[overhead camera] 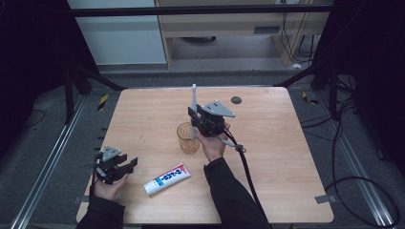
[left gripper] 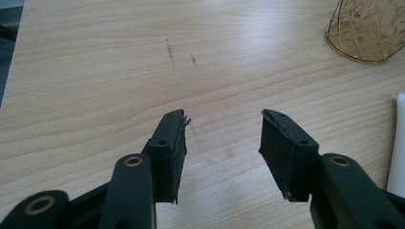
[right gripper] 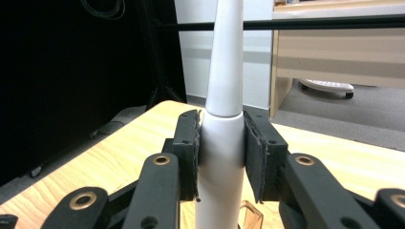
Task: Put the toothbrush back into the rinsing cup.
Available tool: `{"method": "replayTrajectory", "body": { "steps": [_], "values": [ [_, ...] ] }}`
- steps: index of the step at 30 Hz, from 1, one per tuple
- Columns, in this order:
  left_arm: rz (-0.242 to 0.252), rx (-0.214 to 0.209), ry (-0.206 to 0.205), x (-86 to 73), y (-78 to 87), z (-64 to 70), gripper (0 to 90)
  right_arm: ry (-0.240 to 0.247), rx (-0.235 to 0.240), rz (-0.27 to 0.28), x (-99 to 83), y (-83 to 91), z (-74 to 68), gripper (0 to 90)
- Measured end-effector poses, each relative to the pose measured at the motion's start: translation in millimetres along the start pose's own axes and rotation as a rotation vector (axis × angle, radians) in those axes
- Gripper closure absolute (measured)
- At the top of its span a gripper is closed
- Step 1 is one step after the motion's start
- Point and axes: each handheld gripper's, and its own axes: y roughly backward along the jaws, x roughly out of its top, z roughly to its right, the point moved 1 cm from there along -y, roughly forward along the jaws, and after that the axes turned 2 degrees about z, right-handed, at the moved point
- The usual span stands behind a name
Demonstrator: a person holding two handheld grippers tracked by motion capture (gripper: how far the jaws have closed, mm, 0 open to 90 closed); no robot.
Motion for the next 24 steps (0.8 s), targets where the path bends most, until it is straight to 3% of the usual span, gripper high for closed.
{"method": "replayTrajectory", "body": {
  "steps": [7,24],
  "values": [
    [0.000,0.001,0.000,-0.1,0.0,0.0,50.9,-0.012,-0.003,-0.020,-11.4,-1.7,2.8,68.4],
    [0.001,0.001,0.004,-0.2,-0.5,0.5,50.9,0.014,-0.005,-0.091,-36.7,-9.0,2.3,68.2]
  ]
}}
